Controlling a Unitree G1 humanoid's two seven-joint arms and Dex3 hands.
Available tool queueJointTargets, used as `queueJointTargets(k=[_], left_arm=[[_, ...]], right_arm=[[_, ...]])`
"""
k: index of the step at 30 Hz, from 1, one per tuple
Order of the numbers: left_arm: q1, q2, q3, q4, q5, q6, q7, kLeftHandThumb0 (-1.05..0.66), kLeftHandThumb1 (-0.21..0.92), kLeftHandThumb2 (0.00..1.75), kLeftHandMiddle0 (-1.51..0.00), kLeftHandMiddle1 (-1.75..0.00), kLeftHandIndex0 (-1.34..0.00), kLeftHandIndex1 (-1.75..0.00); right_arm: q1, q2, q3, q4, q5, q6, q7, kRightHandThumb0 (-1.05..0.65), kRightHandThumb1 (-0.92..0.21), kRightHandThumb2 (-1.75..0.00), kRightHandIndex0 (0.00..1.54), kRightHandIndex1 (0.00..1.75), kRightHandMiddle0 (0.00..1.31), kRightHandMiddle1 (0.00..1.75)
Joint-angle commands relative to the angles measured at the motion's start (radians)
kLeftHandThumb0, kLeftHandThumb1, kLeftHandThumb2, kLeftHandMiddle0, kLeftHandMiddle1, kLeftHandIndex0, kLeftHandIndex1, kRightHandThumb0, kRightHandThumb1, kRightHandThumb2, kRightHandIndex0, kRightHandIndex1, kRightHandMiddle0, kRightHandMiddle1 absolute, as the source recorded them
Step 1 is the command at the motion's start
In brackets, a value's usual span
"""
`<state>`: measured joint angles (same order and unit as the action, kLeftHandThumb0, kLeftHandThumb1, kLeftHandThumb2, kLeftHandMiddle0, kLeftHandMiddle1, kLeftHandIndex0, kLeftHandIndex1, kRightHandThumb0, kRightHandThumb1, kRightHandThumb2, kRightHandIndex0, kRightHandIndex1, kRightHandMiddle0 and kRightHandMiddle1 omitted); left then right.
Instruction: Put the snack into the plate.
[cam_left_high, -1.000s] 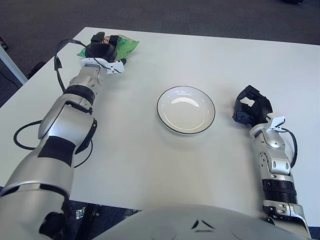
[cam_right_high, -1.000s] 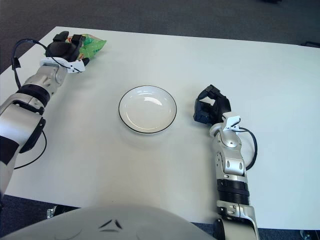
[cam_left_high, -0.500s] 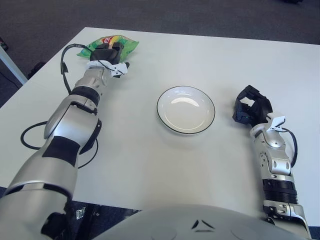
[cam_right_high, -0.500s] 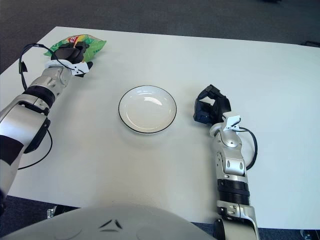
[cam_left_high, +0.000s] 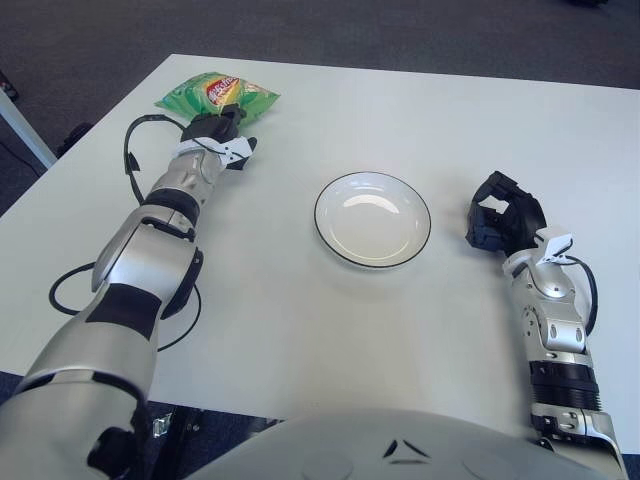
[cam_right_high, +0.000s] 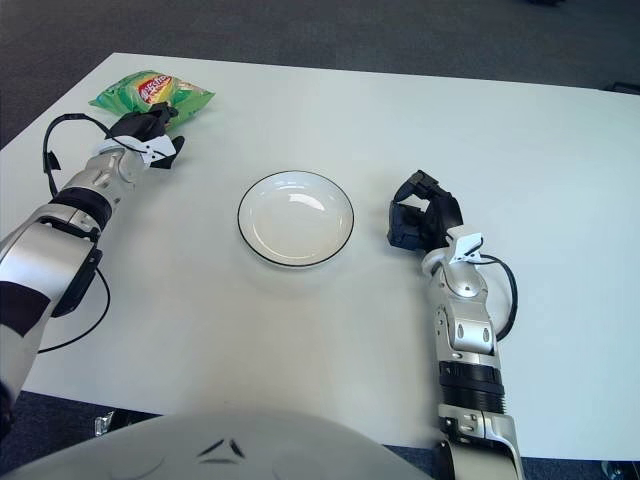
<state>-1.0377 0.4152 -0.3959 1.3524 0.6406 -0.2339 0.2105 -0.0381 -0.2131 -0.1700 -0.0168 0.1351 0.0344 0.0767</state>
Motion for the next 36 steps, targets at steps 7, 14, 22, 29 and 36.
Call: queueJointTargets(k=[7, 14, 22, 29, 36], left_arm=[[0.065, 0.026, -0.042, -0.037, 0.029, -0.071, 0.056, -0.95, 0.92, 1.24, -0.24, -0.98, 0.00, -0.94], [0.134, 0.085, -0.083, -0.218, 0.067, -0.188, 0.107, -0.90, 0.92, 1.18, -0.20, -1.15, 0.00, -1.07], [0.250, 0.189, -0.078, -0.472, 0.099, -0.299, 0.125, -0.87, 0.92, 1.13, -0.25, -1.10, 0.00, -1.23], [0.446, 0.291, 0.008, -0.917, 0.079, -0.266, 0.026, -0.81, 0.92, 1.04, -0.29, -1.03, 0.00, -1.29], [0.603, 0.332, 0.081, -1.222, 0.111, -0.200, -0.043, -0.76, 0.92, 0.88, -0.32, -1.00, 0.00, -1.25]], right_arm=[[0.106, 0.013, 0.012, 0.063, -0.009, 0.037, 0.020, -0.48, -0.33, -1.30, 1.31, 1.75, 0.60, 1.75], [0.108, 0.009, 0.015, 0.052, -0.020, 0.050, 0.007, -0.47, -0.34, -1.29, 1.31, 1.75, 0.60, 1.75], [0.110, 0.005, 0.020, 0.032, -0.026, 0.067, -0.002, -0.47, -0.33, -1.29, 1.30, 1.75, 0.60, 1.75], [0.109, 0.000, 0.024, 0.022, -0.027, 0.084, -0.006, -0.48, -0.33, -1.30, 1.30, 1.75, 0.60, 1.75], [0.101, -0.007, 0.030, 0.027, -0.027, 0.092, -0.002, -0.48, -0.32, -1.31, 1.30, 1.75, 0.61, 1.75]])
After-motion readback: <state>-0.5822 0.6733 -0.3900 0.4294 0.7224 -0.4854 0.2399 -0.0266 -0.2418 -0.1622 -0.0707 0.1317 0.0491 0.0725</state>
